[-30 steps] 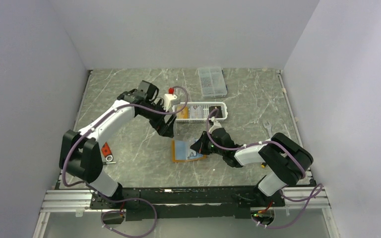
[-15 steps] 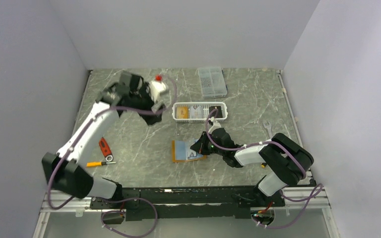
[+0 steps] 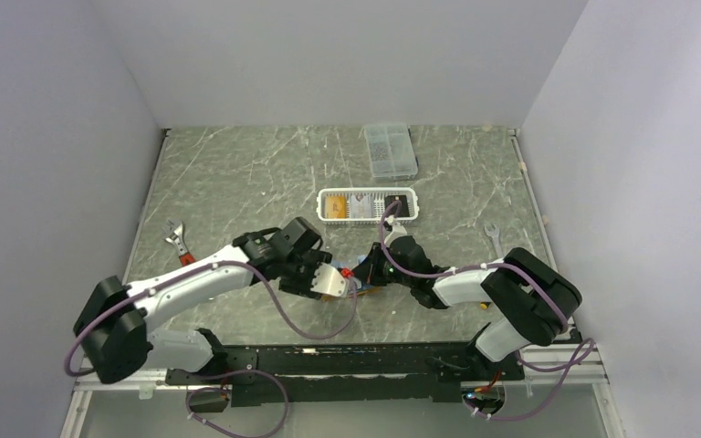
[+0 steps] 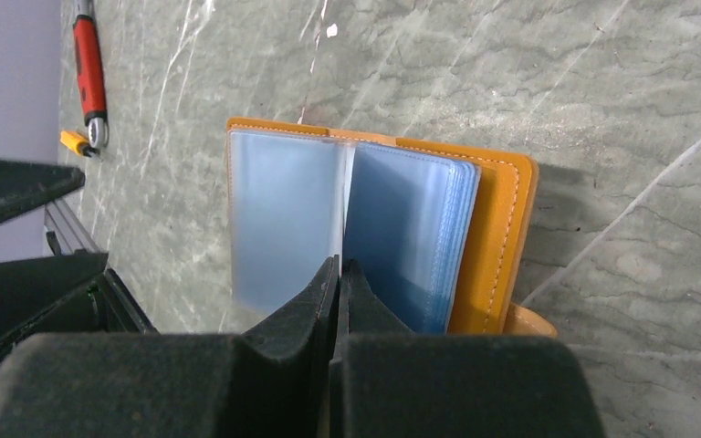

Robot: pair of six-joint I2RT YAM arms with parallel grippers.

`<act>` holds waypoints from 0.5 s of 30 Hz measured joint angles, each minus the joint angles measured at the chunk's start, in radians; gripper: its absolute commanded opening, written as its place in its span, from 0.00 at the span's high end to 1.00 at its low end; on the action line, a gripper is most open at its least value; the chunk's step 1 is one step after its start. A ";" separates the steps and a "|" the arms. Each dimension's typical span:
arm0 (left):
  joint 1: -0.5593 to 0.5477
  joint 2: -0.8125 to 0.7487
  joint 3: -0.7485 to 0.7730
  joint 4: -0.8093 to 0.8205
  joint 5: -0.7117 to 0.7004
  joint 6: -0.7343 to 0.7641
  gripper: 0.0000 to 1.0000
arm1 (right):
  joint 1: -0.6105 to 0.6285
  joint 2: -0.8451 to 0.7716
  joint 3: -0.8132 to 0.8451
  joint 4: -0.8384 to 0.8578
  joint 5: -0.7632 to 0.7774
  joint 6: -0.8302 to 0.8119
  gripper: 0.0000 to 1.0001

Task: Put the credit cards into the card holder
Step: Insert the credit card into the card holder.

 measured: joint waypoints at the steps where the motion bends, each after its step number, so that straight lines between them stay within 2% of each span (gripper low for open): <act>1: -0.008 0.026 0.019 0.005 -0.011 0.013 0.38 | 0.000 -0.002 0.000 -0.001 0.000 0.000 1.00; 6: -0.019 0.126 0.054 0.121 -0.052 0.082 0.39 | 0.000 -0.005 -0.001 -0.008 0.000 0.003 1.00; 15: -0.045 0.221 -0.045 0.251 -0.058 0.198 0.41 | 0.000 -0.031 -0.002 -0.037 0.001 0.010 1.00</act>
